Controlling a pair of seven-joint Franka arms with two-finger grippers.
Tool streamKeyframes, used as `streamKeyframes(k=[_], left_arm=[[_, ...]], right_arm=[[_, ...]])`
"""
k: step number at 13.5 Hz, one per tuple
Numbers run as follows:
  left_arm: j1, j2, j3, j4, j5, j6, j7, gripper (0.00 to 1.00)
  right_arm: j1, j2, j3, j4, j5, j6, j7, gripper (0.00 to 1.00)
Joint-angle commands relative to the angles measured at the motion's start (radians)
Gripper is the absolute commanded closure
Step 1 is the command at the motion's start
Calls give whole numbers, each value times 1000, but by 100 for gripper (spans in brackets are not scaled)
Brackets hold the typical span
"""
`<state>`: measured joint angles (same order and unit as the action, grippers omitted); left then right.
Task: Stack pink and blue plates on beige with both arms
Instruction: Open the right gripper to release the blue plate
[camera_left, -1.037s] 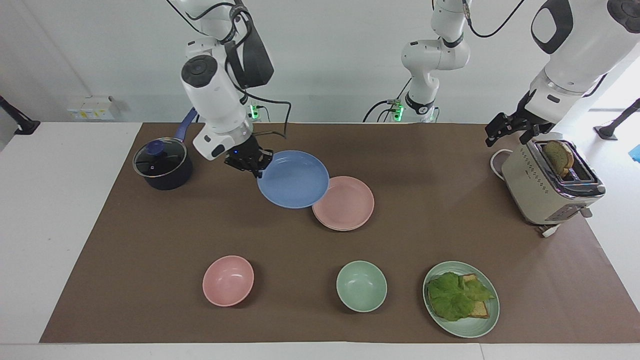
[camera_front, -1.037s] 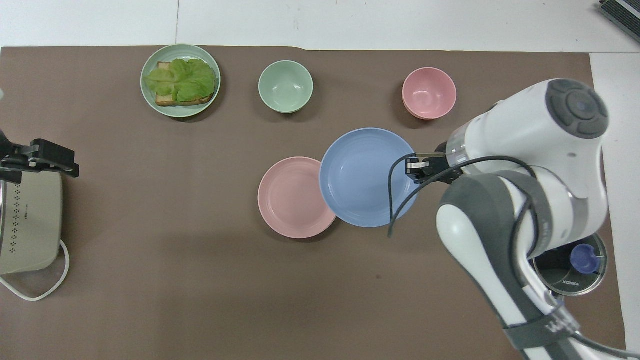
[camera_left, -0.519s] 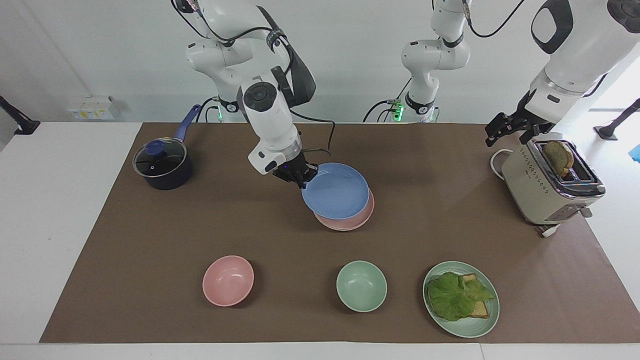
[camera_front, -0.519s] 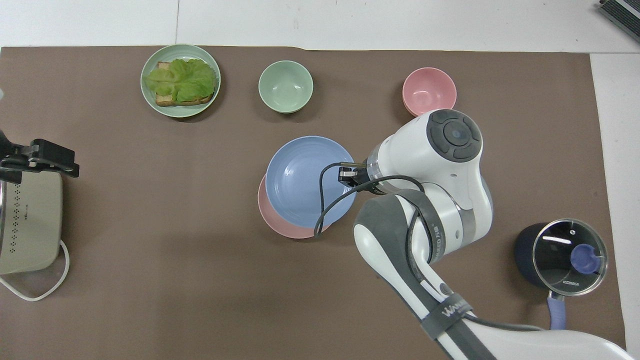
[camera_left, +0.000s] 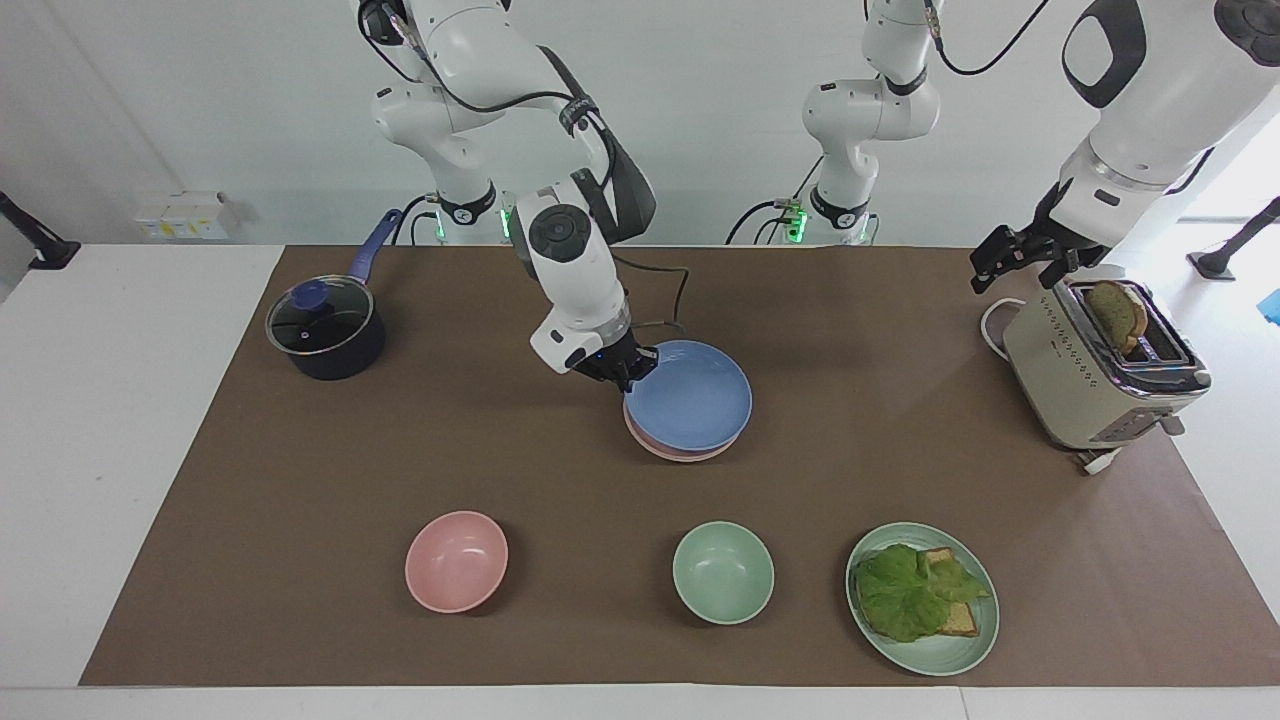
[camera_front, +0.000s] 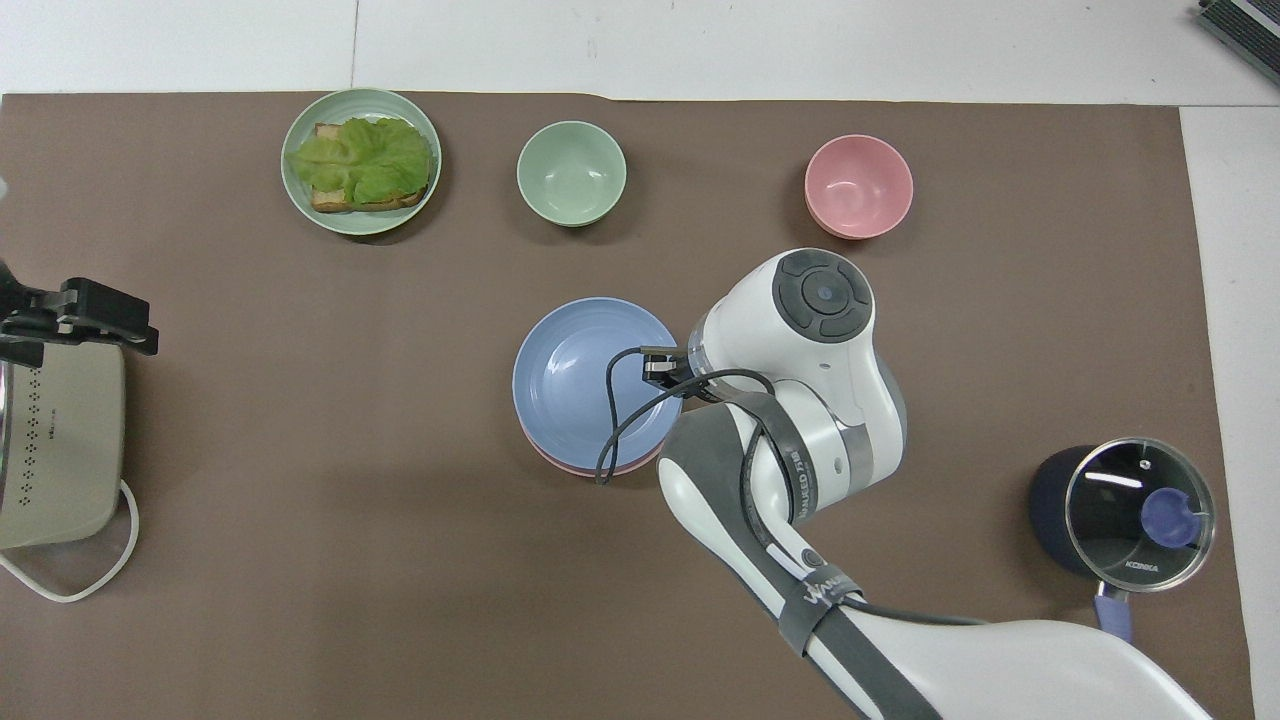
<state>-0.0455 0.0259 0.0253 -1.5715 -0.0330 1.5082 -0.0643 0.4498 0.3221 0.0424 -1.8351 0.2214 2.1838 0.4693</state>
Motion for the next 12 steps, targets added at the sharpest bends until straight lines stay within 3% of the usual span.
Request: streamKeyframes(k=[1, 7, 8, 9, 12], left_arm=[[10, -1, -7, 11, 5, -16, 4, 0], [10, -1, -7, 11, 5, -16, 4, 0], [10, -1, -7, 11, 5, -16, 4, 0], [10, -1, -7, 11, 5, -16, 4, 0], [10, -1, -7, 11, 5, -16, 4, 0]], right_arm=[[12, -14, -4, -50, 27, 62, -6, 100], [12, 3, -4, -64, 29, 91, -6, 100], [10, 3, -4, -64, 29, 91, -5, 82], [10, 3, -4, -64, 29, 90, -5, 56], [12, 3, -4, -62, 27, 88, -3, 0]])
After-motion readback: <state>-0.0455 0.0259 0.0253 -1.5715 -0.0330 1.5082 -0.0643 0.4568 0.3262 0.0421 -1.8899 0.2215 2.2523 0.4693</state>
